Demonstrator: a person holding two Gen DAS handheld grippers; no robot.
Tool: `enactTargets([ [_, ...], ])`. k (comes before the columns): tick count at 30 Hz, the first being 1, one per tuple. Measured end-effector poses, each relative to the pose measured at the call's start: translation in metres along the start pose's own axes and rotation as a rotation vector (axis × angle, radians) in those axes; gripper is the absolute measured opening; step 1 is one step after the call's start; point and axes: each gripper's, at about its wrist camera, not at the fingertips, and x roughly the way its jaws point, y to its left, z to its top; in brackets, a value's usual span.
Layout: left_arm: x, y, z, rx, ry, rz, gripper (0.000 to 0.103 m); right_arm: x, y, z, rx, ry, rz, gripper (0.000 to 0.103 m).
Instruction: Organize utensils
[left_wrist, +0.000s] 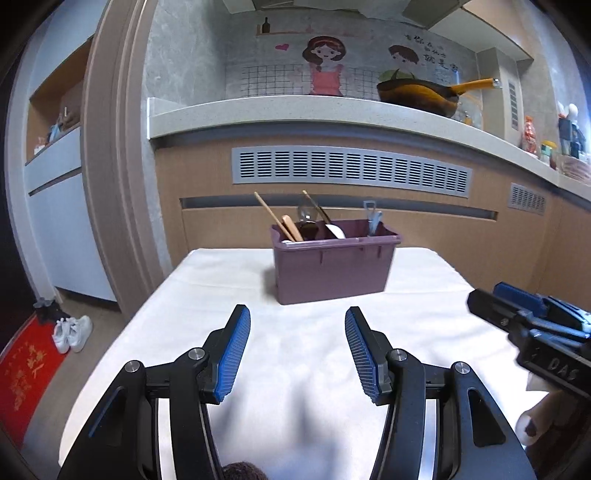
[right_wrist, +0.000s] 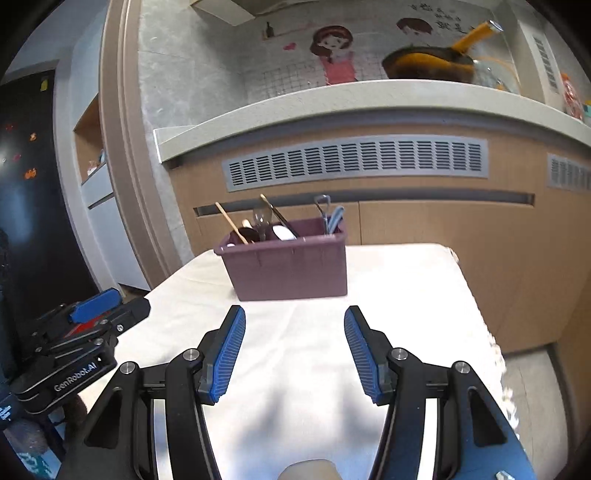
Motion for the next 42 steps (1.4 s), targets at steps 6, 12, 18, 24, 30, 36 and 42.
enactTargets([
  [6,-0.0023,-0.0029,0.0014,0.001,0.021,-0.011,0.054,0.0006,0.0068,-0.0031,-0.029,0.015,-0.012,0.053],
  [12,-0.004,-0.0006,0.0023,-0.012,0.027,0.009,0.054,-0.003,0.0061,-0.0011,-0.034,0.001,-0.023,0.053],
  [18,-0.0046,-0.0011,0.0016,-0.015,0.033,0.008,0.054,-0.0033,0.0047,-0.0015,-0.035,0.005,-0.026,0.054],
  [24,-0.0052,-0.0016,0.001,-0.015,0.04,0.007,0.054,-0.0035,0.0048,-0.0011,-0.038,0.005,-0.027,0.054],
  [30,-0.0058,-0.0015,0.0005,-0.014,0.042,0.006,0.054,-0.0033,0.0057,-0.002,-0.039,0.008,-0.029,0.055],
  [36,-0.0057,-0.0018,0.0004,-0.013,0.042,0.005,0.054,-0.0037,0.005,-0.002,-0.04,0.01,-0.026,0.055],
  [42,-0.0059,-0.0022,0.0001,-0.014,0.042,0.006,0.054,-0.0039,0.0049,-0.0023,-0.04,0.011,-0.028,0.055],
])
